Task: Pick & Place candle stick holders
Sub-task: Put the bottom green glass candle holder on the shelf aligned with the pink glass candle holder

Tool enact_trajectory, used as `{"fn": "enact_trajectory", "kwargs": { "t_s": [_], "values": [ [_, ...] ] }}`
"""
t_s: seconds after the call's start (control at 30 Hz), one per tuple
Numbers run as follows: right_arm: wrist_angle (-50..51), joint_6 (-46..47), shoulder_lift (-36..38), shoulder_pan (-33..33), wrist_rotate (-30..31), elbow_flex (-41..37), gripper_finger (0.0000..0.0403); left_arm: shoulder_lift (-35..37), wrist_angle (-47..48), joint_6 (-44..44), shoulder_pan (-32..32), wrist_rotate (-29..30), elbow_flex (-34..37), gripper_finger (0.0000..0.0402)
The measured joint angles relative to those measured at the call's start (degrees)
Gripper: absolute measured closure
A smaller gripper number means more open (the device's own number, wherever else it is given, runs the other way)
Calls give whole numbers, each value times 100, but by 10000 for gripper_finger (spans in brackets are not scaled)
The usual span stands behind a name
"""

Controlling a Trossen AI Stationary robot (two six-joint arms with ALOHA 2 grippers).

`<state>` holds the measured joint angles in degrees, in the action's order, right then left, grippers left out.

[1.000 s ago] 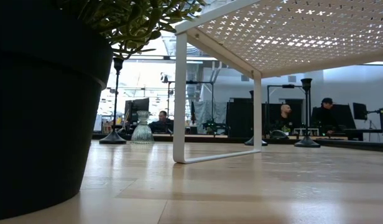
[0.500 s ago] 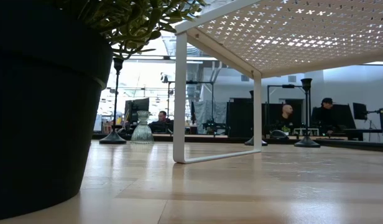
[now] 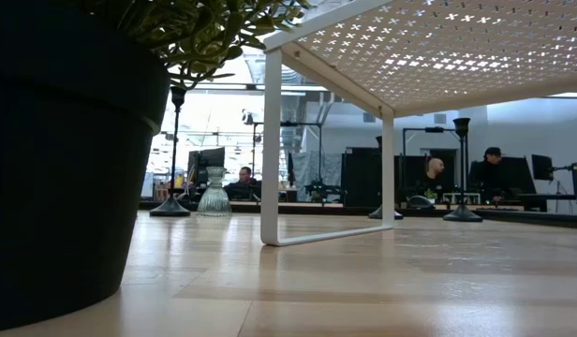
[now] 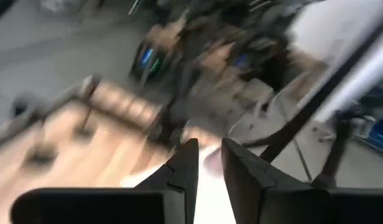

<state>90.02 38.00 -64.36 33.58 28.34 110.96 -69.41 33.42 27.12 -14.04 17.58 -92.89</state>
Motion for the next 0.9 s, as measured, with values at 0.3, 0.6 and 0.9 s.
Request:
{"fn": "enact_trajectory", "kwargs": {
  "t_s": [0.3, 0.6, 0.9],
  "values": [
    [0, 0, 101, 4, -39, 0, 207, 38, 2695, 2087, 849, -305, -33, 365],
    [0, -51, 105, 4, -137, 0, 208, -2, 4010, 2812, 971, -229, 672, 338],
    [0, -105, 105, 4, -173, -2, 207, 14, 4229, 3349, 1182, -203, 1726, 244]
  ]
}}
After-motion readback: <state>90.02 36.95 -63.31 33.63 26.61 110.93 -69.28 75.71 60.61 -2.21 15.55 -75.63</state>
